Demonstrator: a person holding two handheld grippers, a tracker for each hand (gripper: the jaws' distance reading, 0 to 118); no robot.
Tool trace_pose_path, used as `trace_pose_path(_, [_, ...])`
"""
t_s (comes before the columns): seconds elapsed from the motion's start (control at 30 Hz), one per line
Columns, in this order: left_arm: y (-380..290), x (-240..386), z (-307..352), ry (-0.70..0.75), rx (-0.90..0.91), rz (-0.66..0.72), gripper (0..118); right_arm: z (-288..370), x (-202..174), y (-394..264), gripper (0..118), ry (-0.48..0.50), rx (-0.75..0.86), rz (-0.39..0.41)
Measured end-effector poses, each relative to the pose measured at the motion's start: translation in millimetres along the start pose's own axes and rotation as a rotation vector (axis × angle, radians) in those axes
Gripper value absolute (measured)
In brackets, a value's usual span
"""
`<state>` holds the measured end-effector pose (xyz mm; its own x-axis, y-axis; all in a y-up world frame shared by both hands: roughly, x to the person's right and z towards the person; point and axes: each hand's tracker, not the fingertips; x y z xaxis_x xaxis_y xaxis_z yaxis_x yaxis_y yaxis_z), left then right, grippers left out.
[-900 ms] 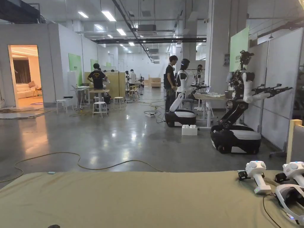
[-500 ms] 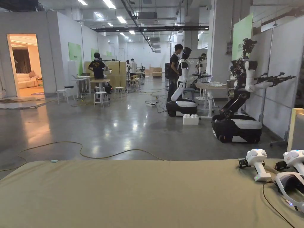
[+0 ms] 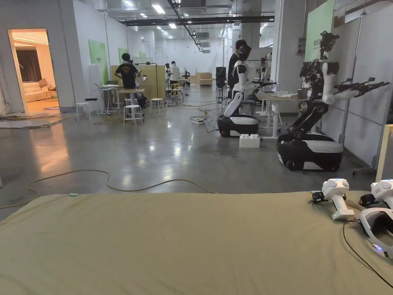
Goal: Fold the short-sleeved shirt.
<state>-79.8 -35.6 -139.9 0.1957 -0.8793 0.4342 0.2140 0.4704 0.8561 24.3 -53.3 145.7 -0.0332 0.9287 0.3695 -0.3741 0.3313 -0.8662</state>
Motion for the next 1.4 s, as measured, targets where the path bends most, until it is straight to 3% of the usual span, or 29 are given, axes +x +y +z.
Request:
trace_pose_path(0.07, [2.5,-38.4,0.0,-0.043,-0.015,0.458,3,-1.4,28.7,-1.8,0,0.038,-0.041,-0.489])
trace_pose_path(0.1, [-0.2,-52.8,-1.0,-0.067,-0.009,0.668,3,-1.3,34.1,-7.2,0,0.024,-0.066,-0.658])
trace_pose_path(0.17, [-15.2,-67.9,-2.1,-0.085,-0.004,0.955,3,-3.6,40.2,-10.7,0,0.015,-0.122,-0.812])
trace_pose_path(0.2, [-21.0,-70.6,-1.9,-0.074,-0.006,1.024,3,-4.1,40.2,-13.0,0,0.011,-0.143,-0.855])
trace_pose_path(0.27, [-22.7,-68.8,-0.8,-0.063,-0.006,1.064,3,-2.1,38.3,-11.3,0,0.019,-0.158,-0.962])
trace_pose_path(0.33, [-24.3,-69.0,1.9,-0.077,0.003,1.057,3,1.2,39.4,-13.1,0,0.088,-0.13,-1.042])
trace_pose_path(0.47, [-17.9,-62.2,3.4,-0.094,-0.015,1.082,3,2.4,34.7,-4.3,0,0.035,-0.142,-1.031])
trace_pose_path(0.77, [-20.9,-59.7,5.9,-0.087,-0.021,1.1,3,-1.3,33.0,-2.8,0,0.098,-0.169,-1.115])
trace_pose_path(0.93, [-27.3,-64.7,1.5,-0.119,-0.031,1.099,3,-3.0,32.2,-11.0,0,0.138,-0.187,-1.247])
trace_pose_path(1.07, [-47.4,-71.8,-2.9,-0.198,-0.019,1.134,3,-0.4,30.2,-15.1,0,0.143,-0.189,-1.235])
trace_pose_path(1.2, [-76.9,-76.4,-16.8,-0.201,-0.152,1.112,29,2.2,25.6,-15.9,0,0.179,-0.195,-1.226])
trace_pose_path(1.27, [-98.7,-76.8,-29.3,-0.264,-0.219,1.12,32,1.1,20.9,-17.0,0,0.204,-0.211,-1.242])
trace_pose_path(1.4, [-153.3,-61.2,-60.3,-0.312,-0.36,1.152,55,-4.1,11.8,-19.1,0,0.248,-0.234,-1.277])
